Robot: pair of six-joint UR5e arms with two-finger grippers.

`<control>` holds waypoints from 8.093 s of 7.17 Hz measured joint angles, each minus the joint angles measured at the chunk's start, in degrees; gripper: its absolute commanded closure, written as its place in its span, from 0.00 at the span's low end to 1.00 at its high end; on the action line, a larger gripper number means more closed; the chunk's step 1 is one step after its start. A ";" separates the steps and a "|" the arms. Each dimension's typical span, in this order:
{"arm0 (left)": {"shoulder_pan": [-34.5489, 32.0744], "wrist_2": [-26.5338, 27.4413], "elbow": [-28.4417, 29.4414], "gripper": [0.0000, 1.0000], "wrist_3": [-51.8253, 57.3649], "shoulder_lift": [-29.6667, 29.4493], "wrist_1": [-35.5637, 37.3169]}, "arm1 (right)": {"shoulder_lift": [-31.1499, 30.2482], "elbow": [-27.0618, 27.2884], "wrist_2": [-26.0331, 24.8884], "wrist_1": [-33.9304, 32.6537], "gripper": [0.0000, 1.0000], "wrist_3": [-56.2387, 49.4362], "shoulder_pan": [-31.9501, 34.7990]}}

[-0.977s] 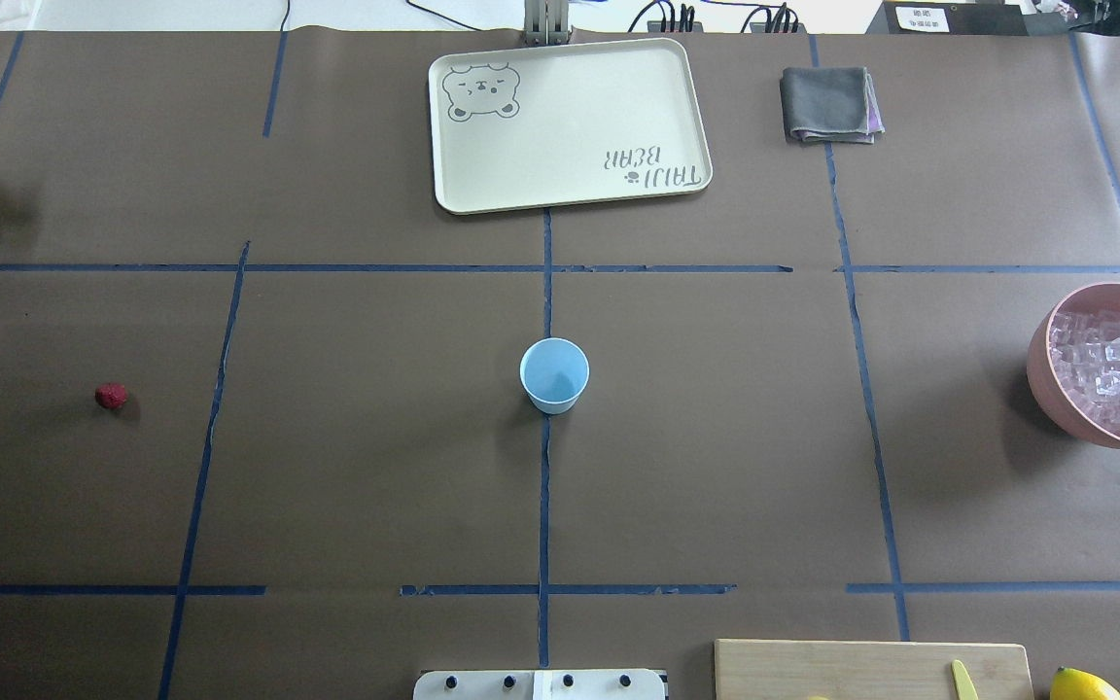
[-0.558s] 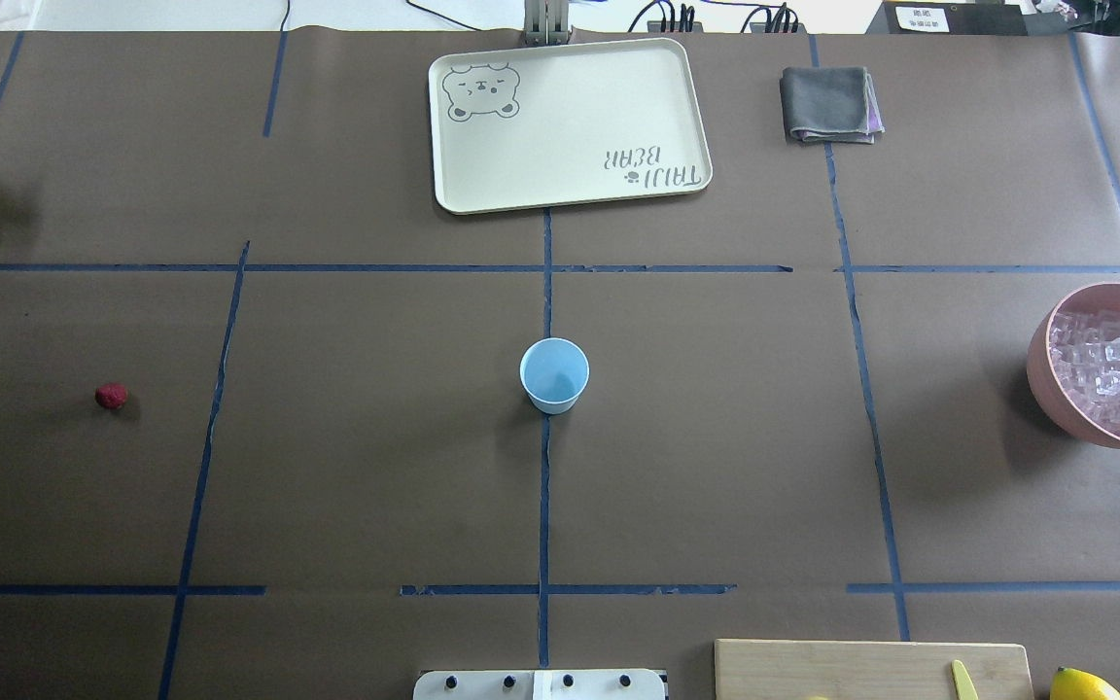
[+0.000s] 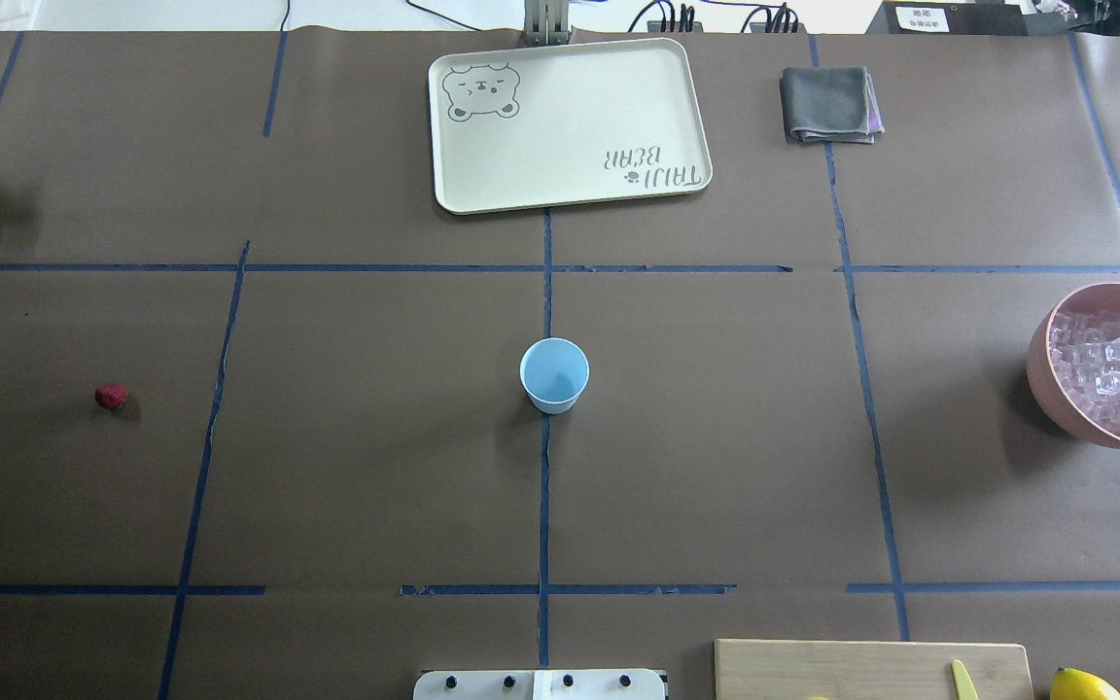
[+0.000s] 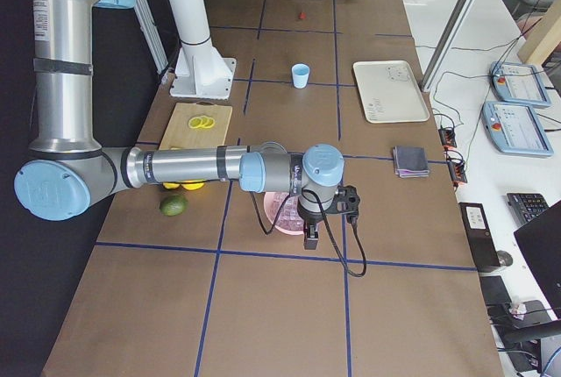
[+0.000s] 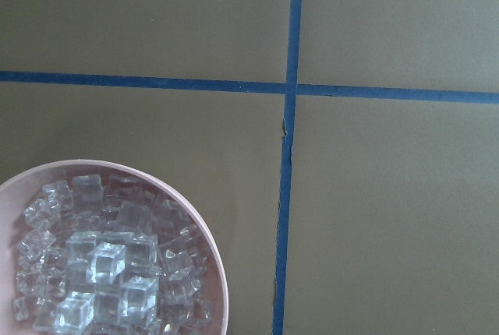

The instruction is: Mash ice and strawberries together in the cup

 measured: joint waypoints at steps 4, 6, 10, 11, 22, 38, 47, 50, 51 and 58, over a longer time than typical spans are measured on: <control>-0.01 0.04 -0.07 0.00 0.14 0.31 -0.17 | -1.81 0.54 2.69 5.22 0.01 0.86 -2.51; -0.01 0.04 -0.11 0.00 0.25 1.04 -0.59 | -2.47 3.66 2.97 7.28 0.01 15.58 -7.37; -0.01 0.04 -0.12 0.00 0.27 1.21 -0.71 | -6.80 6.96 -3.28 20.93 0.06 47.51 -20.38; -0.01 0.04 -0.12 0.00 0.26 1.21 -0.71 | -8.38 7.01 -3.68 22.62 0.07 49.72 -21.28; -0.01 0.04 -0.47 0.00 -0.02 1.22 -0.71 | -6.72 3.35 -6.56 24.25 1.00 59.22 -26.26; 0.08 -0.49 -1.62 0.00 0.07 1.30 -0.73 | 42.52 -3.44 -24.51 16.21 0.15 103.78 -58.37; 0.08 -0.49 -1.55 0.00 0.01 1.31 -0.71 | 12.13 12.77 -6.10 15.94 0.01 70.18 -35.68; 0.08 -0.49 -1.54 0.00 0.00 1.30 -0.71 | -1.75 11.62 -5.76 15.92 0.01 38.05 -26.10; 0.08 -0.49 -1.53 0.00 0.00 1.30 -0.73 | -3.75 9.43 -6.57 15.97 0.01 29.38 -24.33; 0.08 -0.47 -1.62 0.00 0.00 1.30 -0.76 | -5.16 2.69 -7.65 16.21 0.05 16.30 -21.70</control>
